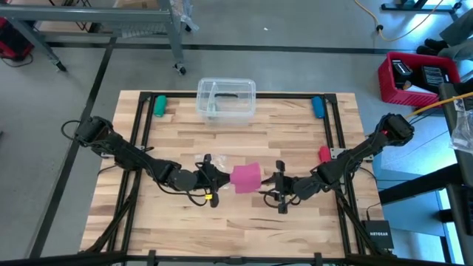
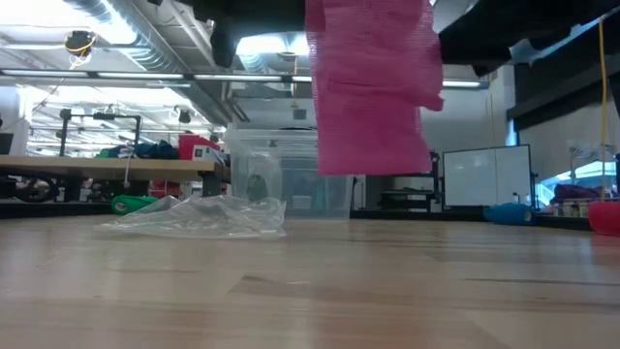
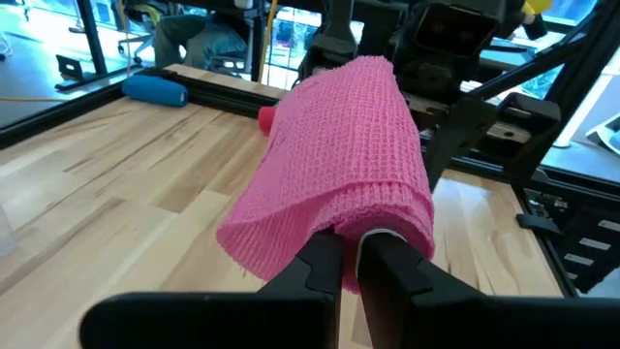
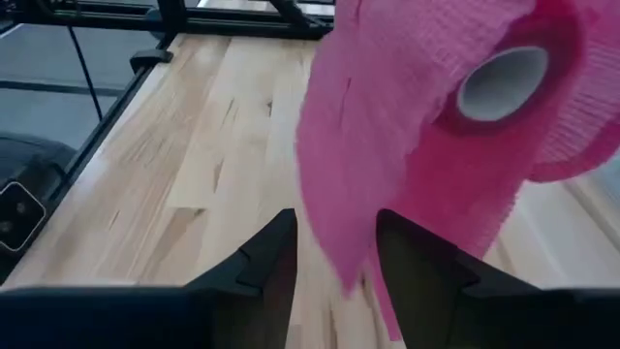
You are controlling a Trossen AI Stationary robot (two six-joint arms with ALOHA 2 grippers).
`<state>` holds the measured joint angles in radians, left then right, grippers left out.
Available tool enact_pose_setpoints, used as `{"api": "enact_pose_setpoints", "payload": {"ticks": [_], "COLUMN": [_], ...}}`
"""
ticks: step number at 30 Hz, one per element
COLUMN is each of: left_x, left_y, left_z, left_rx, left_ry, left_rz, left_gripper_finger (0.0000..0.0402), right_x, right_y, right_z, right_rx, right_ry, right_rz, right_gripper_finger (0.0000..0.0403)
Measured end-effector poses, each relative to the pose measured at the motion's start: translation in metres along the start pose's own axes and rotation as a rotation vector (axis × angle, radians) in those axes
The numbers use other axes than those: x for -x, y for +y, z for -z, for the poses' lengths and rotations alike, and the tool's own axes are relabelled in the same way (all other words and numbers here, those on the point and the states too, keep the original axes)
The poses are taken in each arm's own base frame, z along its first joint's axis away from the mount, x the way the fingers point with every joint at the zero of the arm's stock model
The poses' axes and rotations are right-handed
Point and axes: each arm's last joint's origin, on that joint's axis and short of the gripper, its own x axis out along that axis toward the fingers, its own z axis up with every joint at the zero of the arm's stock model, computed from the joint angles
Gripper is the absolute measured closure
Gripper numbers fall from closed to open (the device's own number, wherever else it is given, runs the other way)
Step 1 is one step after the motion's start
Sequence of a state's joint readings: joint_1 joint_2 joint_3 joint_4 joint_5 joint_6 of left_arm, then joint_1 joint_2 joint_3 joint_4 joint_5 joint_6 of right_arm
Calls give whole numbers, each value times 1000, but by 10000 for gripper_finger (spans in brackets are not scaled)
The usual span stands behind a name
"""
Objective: Roll bandage
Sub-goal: Roll the pink bandage
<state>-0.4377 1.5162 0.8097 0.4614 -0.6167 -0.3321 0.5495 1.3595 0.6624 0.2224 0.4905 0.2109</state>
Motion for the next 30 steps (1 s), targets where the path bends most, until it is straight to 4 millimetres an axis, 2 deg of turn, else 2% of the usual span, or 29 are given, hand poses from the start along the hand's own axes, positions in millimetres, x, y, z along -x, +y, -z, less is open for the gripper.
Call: {"api": "enact_pose_setpoints", "payload": {"ticks": [5,8,12,16,18,22,26,30], "left_x": [0,0,0,0,0,0,-1,-2], "left_y": [0,0,0,0,0,0,0,0], "left_z": [0,0,0,0,0,1,4,6], "left_rx": [-1,-2,-4,-4,-10,-53,-69,-76], "left_ry": [0,0,0,-1,-1,4,16,24], "left_rz": [1,0,0,-1,-1,-2,-4,-6], "left_gripper_finger": [386,386,386,386,386,386,386,386], "right_x": [-2,-8,-13,-11,-10,-6,4,16], "right_y": [1,3,7,10,13,19,24,14], "right_z": [0,4,5,0,-10,-44,-90,-137], "right_rx": [-8,-28,-33,-38,-48,-40,80,219], "right_ry": [-13,-6,-27,-29,-52,-127,-180,-193], "right_rz": [4,2,-41,-116,-174,-238,-244,-129], "right_gripper_finger": [262,278,315,374,394,382,391,396]}}
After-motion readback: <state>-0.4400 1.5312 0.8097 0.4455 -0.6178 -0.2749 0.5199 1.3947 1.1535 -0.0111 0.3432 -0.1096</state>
